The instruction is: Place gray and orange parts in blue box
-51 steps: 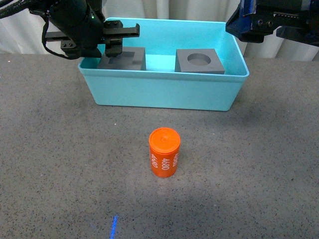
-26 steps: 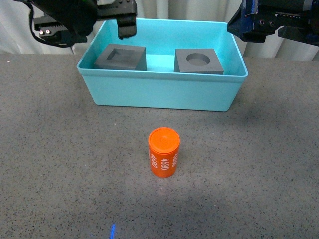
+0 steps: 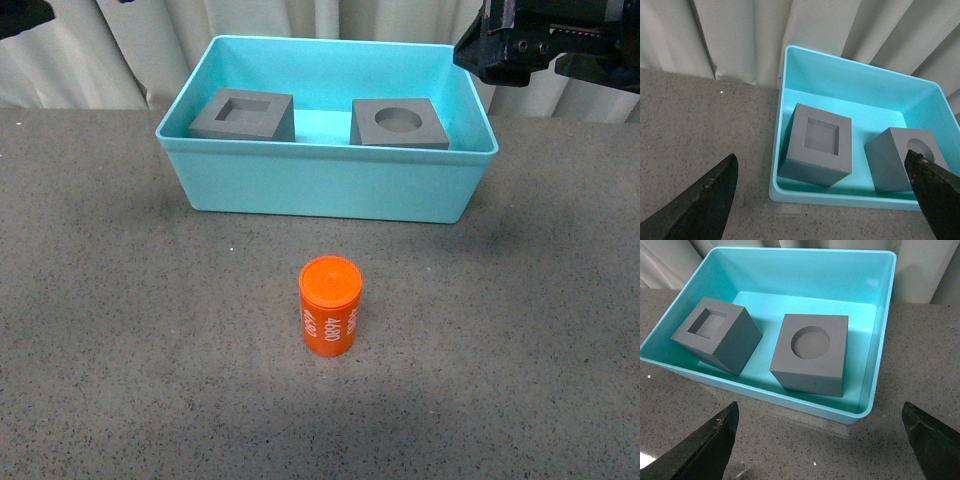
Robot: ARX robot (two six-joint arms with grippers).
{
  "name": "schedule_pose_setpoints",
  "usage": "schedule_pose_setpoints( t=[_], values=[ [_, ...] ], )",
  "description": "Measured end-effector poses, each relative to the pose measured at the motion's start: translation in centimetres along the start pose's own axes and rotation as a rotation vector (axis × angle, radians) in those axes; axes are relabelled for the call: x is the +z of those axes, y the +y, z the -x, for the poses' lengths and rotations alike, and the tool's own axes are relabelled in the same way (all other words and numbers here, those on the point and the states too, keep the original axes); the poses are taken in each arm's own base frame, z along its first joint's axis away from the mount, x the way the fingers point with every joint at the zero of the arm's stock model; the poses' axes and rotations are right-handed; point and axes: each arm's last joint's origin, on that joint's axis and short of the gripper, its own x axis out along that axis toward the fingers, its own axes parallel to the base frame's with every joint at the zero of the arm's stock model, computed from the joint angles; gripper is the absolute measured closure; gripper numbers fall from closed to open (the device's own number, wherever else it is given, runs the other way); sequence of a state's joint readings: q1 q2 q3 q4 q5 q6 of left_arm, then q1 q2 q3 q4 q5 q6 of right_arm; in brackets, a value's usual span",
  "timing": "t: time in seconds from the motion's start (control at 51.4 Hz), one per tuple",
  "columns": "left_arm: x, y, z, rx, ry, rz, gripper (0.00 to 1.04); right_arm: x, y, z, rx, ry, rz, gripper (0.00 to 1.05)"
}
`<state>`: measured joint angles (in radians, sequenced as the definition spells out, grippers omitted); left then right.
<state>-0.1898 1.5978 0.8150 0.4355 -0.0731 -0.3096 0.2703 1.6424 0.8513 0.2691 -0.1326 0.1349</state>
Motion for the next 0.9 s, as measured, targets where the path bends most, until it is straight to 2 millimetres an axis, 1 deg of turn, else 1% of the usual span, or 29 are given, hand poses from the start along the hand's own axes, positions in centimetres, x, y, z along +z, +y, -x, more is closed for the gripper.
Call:
schedule_pose_setpoints(
  t=[0.136, 0.331, 0.37, 0.428, 0.467, 0.487, 0.526, 0.584, 0.681, 0.72, 0.74, 0.779, 0.896],
  values=[
    [-2.1, 1.1, 3.8, 0.037, -0.008, 0.012, 0.07, 0.0, 0.0, 0.0, 0.0, 0.0, 0.0, 0.1],
    [-3.5, 3.0, 6.8, 0.124, -0.029, 0.04, 0.07, 0.0, 0.0, 0.0, 0.0, 0.0, 0.0, 0.1],
    [-4.1, 3.5, 7.2, 0.084, -0.116, -0.026, 0.15, 0.0, 0.0, 0.0, 0.0, 0.0, 0.0, 0.1],
    [-5.0, 4.3, 8.3, 0.059, -0.258, -0.129, 0.3, 0.0, 0.0, 0.0, 0.0, -0.002, 0.0, 0.1],
    [-5.0, 4.4, 9.0, 0.051, -0.31, -0.167, 0.37, 0.0, 0.0, 0.0, 0.0, -0.001, 0.0, 0.1],
    [-5.0, 4.5, 9.5, 0.05, -0.333, -0.19, 0.42, 0.0, 0.0, 0.0, 0.0, 0.0, 0.0, 0.1],
    [-5.1, 4.6, 10.1, 0.051, -0.349, -0.207, 0.5, 0.0, 0.0, 0.0, 0.0, 0.0, 0.0, 0.1],
    [-5.5, 4.9, 11.1, 0.053, -0.357, -0.23, 0.64, 0.0, 0.0, 0.0, 0.0, -0.001, 0.0, 0.1],
    [-6.3, 5.3, 12.2, 0.056, -0.348, -0.242, 0.84, 0.0, 0.0, 0.0, 0.0, -0.001, 0.0, 0.1],
    [-6.5, 5.9, 12.7, 0.038, -0.341, -0.248, 0.93, 0.0, 0.0, 0.0, 0.0, -0.001, 0.0, 0.1],
    [-6.5, 6.0, 12.8, 0.041, -0.341, -0.248, 0.95, 0.0, 0.0, 0.0, 0.0, -0.001, 0.0, 0.1],
    [-6.8, 6.3, 13.1, 0.051, -0.341, -0.246, 1.02, 0.0, 0.0, 0.0, 0.0, -0.001, 0.0, 0.1],
    [-7.7, 6.7, 13.8, 0.063, -0.354, -0.249, 1.01, 0.0, 0.0, 0.0, 0.0, -0.001, 0.0, 0.1]
  ],
)
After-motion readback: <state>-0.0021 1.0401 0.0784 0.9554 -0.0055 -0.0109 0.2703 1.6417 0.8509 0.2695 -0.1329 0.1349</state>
